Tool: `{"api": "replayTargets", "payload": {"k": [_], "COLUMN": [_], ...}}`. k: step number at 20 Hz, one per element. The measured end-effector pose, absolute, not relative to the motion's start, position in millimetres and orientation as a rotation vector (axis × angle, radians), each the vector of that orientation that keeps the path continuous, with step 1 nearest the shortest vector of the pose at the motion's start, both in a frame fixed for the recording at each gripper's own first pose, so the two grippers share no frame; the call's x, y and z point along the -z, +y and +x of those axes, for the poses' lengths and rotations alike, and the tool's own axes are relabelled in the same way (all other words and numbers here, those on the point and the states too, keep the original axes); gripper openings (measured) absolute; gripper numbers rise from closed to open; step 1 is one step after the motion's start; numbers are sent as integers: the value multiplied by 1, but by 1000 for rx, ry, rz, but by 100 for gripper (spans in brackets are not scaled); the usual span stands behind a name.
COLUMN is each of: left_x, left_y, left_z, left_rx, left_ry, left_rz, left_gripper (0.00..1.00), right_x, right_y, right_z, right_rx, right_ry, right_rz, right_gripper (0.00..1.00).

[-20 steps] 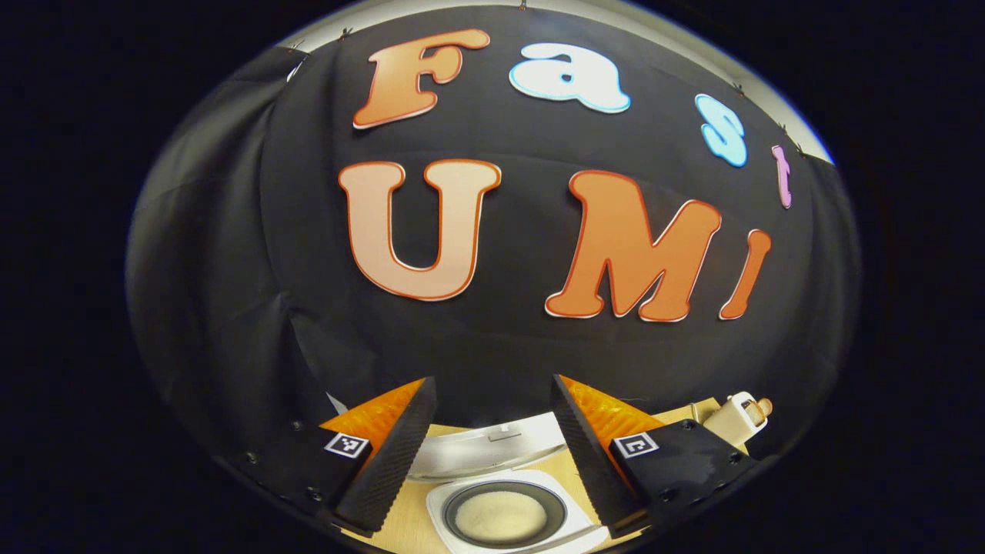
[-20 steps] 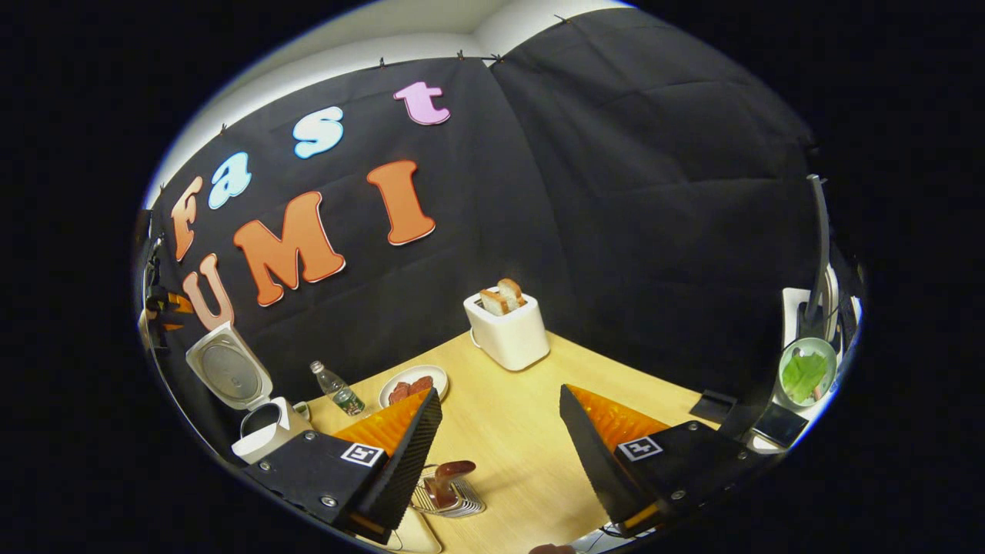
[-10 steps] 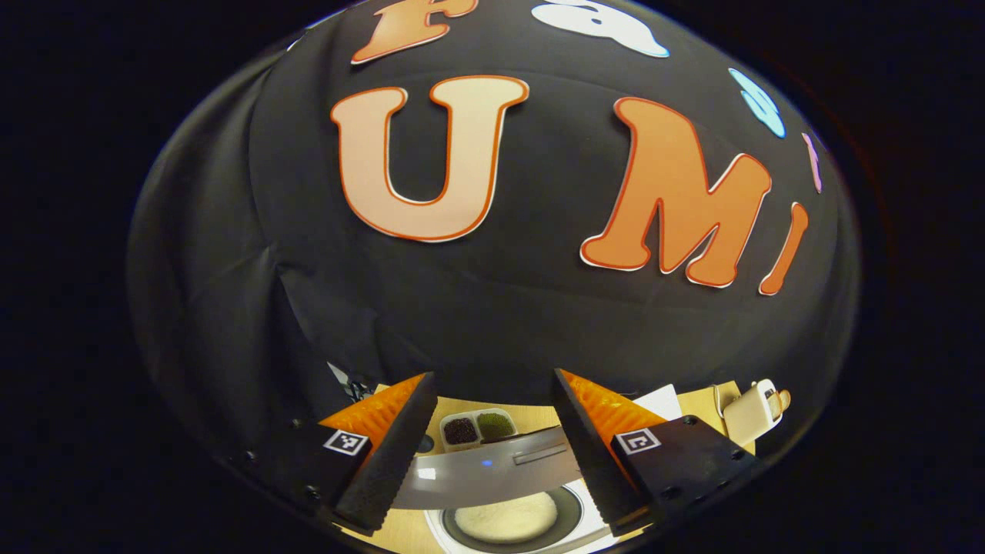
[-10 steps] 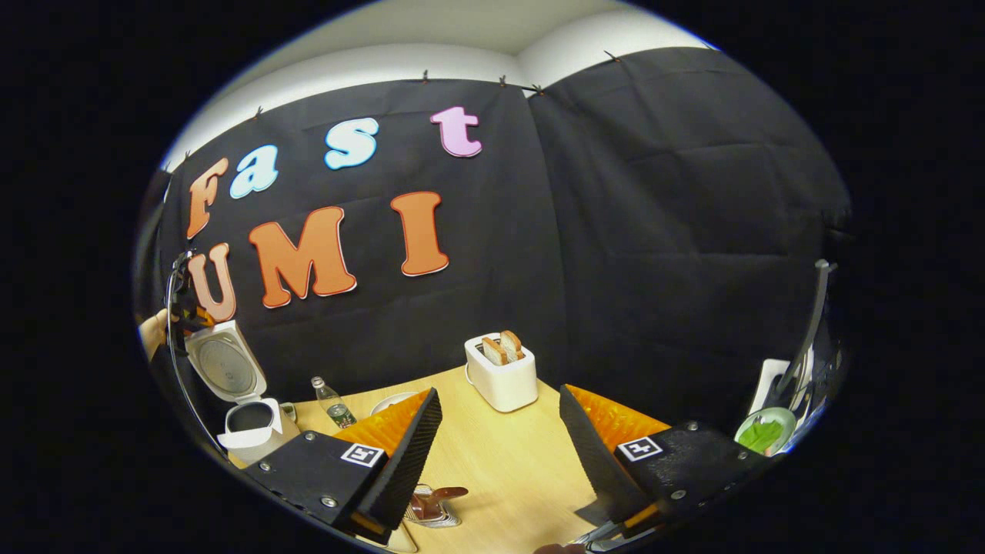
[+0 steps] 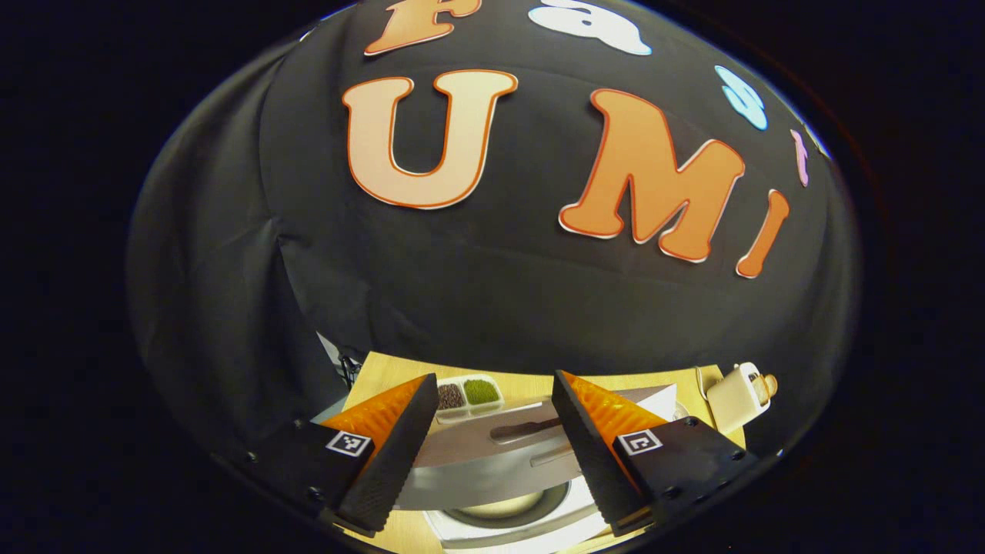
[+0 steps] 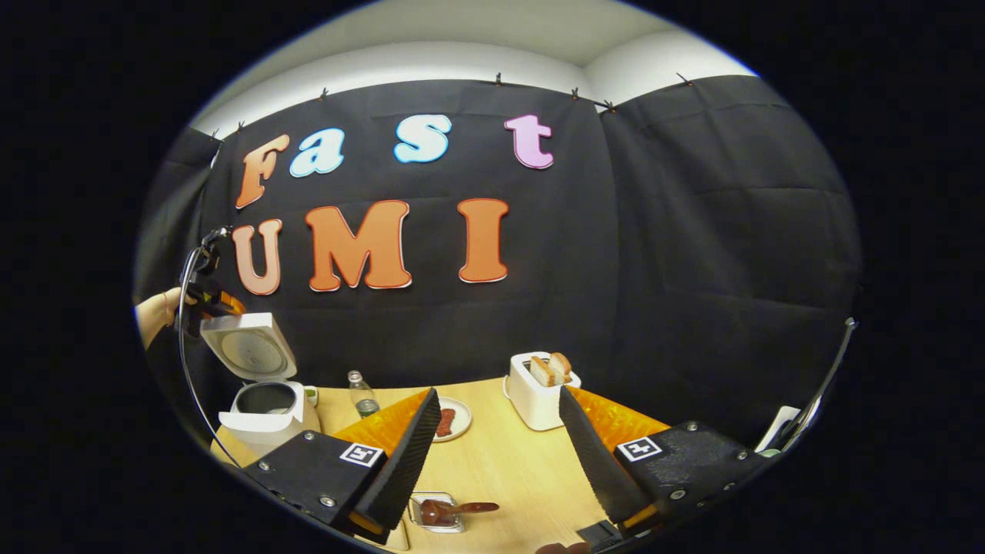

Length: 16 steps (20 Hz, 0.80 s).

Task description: Close the left gripper, press the button to open the rice cooker; take a wooden spoon from the chopstick holder with the right hand, scoop a spoonful of rice and pour it into the rice cooker, then put the wooden spoon back into the chopstick holder.

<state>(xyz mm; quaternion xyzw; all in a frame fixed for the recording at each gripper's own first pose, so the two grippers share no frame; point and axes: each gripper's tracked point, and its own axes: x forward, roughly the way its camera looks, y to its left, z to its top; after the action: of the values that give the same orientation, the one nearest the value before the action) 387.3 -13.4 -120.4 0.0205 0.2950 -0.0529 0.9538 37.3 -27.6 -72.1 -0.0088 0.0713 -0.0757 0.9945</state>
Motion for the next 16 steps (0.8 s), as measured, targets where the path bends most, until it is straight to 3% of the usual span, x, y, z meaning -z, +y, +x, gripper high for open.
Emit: {"api": "replayTargets", "payload": {"k": [12,13,14,16], "left_x": [243,245,246,251], "left_y": [-26,-26,-27,-27], "left_z": [254,251,248,245], "left_rx": [27,14,5,-10], "left_ry": [597,588,576,555], "left_rz": [61,60,62,75], "left_gripper": [100,100,100,100], "right_x": [96,101,105,115], "right_y": [7,7,7,7], "right_z": [24,24,23,21], "right_rx": [-64,-73,-82,-97], "right_ry": [205,215,227,254], "right_rz": [-20,-17,-11,-7], "right_gripper": [95,100,95,95]}}
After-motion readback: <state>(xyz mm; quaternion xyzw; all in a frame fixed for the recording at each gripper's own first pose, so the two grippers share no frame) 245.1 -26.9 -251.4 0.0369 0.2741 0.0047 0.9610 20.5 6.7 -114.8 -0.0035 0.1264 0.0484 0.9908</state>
